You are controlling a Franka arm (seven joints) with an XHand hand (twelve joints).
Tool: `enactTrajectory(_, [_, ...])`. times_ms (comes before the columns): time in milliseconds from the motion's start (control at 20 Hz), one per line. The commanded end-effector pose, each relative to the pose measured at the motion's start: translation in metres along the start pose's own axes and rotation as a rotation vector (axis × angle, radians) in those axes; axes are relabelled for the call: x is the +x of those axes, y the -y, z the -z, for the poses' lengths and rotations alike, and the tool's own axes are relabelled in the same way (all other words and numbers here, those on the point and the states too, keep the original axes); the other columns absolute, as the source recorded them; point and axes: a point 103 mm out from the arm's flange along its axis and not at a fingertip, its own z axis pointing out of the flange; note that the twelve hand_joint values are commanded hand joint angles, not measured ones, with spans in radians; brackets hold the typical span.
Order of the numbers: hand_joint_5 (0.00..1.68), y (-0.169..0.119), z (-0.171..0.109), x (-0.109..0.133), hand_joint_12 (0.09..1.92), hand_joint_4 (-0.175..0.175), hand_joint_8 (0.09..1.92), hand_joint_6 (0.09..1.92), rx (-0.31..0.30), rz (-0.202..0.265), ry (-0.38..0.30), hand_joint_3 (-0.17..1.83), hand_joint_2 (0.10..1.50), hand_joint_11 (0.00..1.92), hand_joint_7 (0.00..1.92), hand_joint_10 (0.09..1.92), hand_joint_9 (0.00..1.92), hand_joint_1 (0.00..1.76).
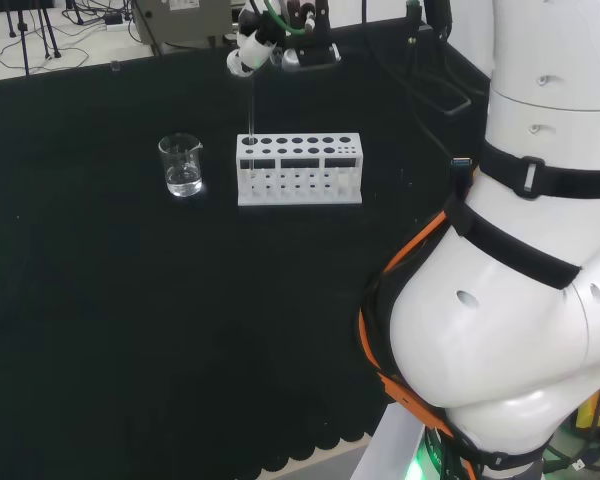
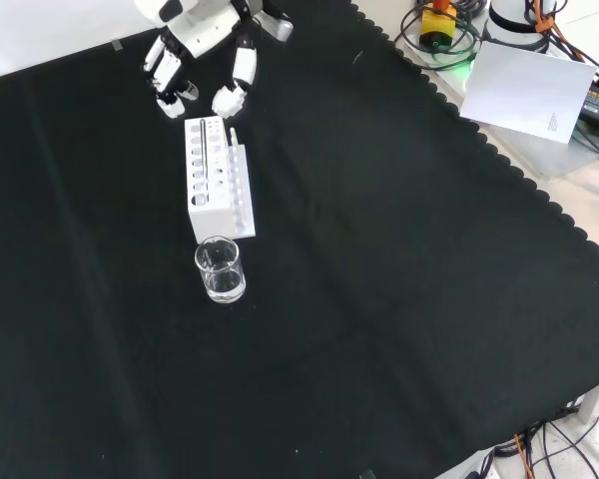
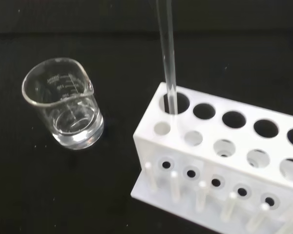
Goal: Take the glass rod from the white test tube rack.
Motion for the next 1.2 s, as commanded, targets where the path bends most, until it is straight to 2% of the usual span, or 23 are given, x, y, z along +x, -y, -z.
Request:
enactTrajectory(50, [0.29,-0.002,-0.012,0.002,1.38,-0.175,0.98,0.91,0.011,0.011,-0.006,0.58,0.86,0.43,0.68,0.98,1.01,0.72])
enactTrajectory(400, [0.36,-0.006,-0.024,0.004,1.37,-0.175,0.97,0.87,0.017,0.014,-0.004,0.61,0.84,0.46,0.79,0.93,1.17,0.74])
enactTrajectory(650, [0.45,-0.008,-0.03,0.001,1.35,-0.175,0.96,0.88,0.028,0.018,-0.007,0.62,0.85,0.5,0.98,0.87,1.3,0.75])
enactTrajectory(1200, [0.48,-0.011,-0.035,-0.004,1.35,-0.175,0.99,0.88,0.047,0.014,0.0,0.62,0.85,0.56,1.09,0.86,1.37,0.78])
